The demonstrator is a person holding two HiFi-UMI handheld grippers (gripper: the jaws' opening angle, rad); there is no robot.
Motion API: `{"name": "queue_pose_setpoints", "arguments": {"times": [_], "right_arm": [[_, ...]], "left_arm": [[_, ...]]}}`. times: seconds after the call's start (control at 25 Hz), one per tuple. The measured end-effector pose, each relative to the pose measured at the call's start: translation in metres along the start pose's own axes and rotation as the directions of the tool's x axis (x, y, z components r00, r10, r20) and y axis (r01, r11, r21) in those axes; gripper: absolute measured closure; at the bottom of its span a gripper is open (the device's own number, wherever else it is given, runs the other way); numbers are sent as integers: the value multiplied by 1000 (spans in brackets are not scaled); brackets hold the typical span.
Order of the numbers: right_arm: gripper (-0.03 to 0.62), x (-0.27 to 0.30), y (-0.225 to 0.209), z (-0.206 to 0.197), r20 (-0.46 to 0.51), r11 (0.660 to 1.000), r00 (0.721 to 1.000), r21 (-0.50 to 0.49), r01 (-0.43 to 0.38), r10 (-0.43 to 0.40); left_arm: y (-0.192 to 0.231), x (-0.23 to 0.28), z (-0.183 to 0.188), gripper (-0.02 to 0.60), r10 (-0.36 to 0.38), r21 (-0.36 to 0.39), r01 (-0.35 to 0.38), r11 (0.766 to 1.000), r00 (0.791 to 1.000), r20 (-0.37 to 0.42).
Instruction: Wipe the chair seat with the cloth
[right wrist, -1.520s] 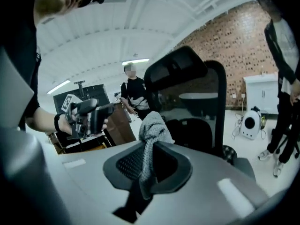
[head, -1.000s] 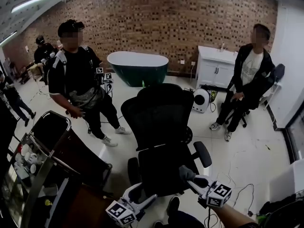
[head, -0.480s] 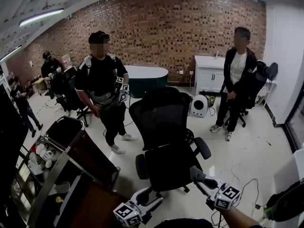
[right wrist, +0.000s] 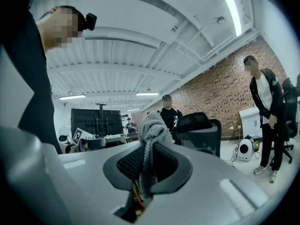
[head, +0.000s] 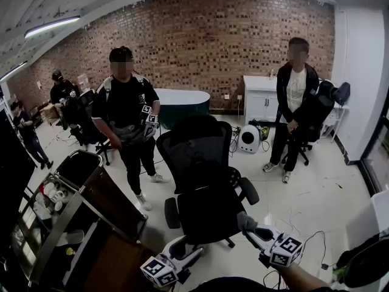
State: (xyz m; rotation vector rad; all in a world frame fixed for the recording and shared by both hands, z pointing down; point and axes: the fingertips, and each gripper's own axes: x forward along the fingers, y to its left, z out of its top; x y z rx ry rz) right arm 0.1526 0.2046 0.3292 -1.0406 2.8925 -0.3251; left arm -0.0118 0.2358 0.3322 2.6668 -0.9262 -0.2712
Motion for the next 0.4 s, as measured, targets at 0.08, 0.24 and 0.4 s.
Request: {"name": "queue_pose_setpoints", "arguments": {"times": [0.08,0.24,0.4], "right_arm": [[565,-5,-4,0,5,1000,1000,3,-4,4],[565,-11,-9,2,13,1000,1000,1,-11,11],[565,-16,-12,1,18,1000,1000,4,-24,24]], "left_arm": [[-4,3,0,258,3,8,-3,1000,1000,0],[-9,8,-1,259,14,15,-15,1000,1000,11],[-14,13,-6,259,14,18,-15,1000,1000,16]]}}
